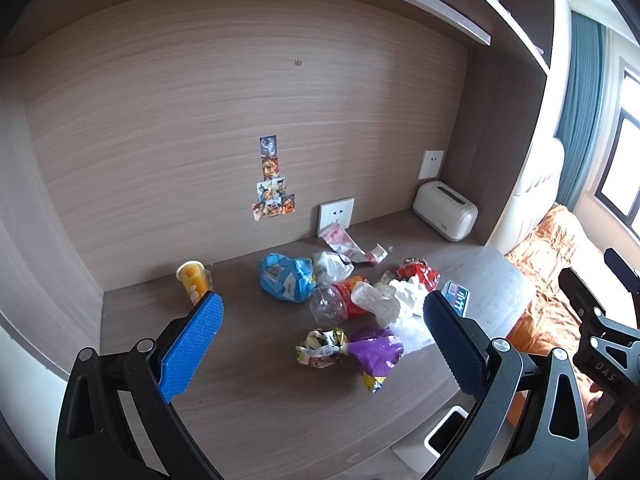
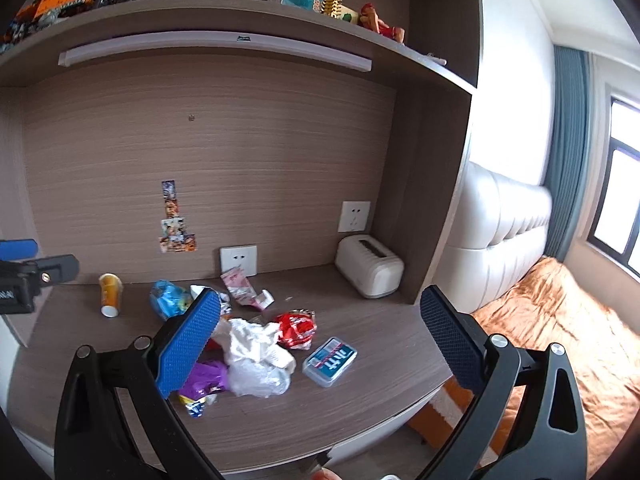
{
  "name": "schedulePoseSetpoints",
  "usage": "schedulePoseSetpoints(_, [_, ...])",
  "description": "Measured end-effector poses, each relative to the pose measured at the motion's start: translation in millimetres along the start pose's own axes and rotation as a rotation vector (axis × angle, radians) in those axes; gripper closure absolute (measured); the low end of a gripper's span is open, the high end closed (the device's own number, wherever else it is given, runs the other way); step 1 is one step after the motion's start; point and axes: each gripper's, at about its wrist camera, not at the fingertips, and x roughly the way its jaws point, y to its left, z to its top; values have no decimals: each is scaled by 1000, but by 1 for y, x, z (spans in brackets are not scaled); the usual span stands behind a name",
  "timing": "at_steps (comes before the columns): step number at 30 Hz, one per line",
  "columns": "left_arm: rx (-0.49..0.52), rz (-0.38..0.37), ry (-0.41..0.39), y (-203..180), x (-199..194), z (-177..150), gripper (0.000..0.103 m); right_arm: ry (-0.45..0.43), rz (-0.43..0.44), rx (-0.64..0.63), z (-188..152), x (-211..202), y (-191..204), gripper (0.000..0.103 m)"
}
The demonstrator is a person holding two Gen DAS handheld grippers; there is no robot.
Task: Collect trash
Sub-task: 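Move both grippers toward the trash pile on the desk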
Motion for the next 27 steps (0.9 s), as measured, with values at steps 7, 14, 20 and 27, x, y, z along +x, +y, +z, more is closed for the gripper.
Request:
schedulePoseSetpoints(7, [26,31,-10,-1,0,1,5,16,53,28,2,3,-3,3])
schedulePoseSetpoints(14, [2,20,4,5,3,2,5,3,68,10,3,2,0,3])
schedulePoseSetpoints(20, [18,38,6,2,5,2,5,9,81,1,4,5,3,3])
schedulePoseSetpoints(27, [27,39,1,-1,5,4,5,11,91,6,3,5,3,3])
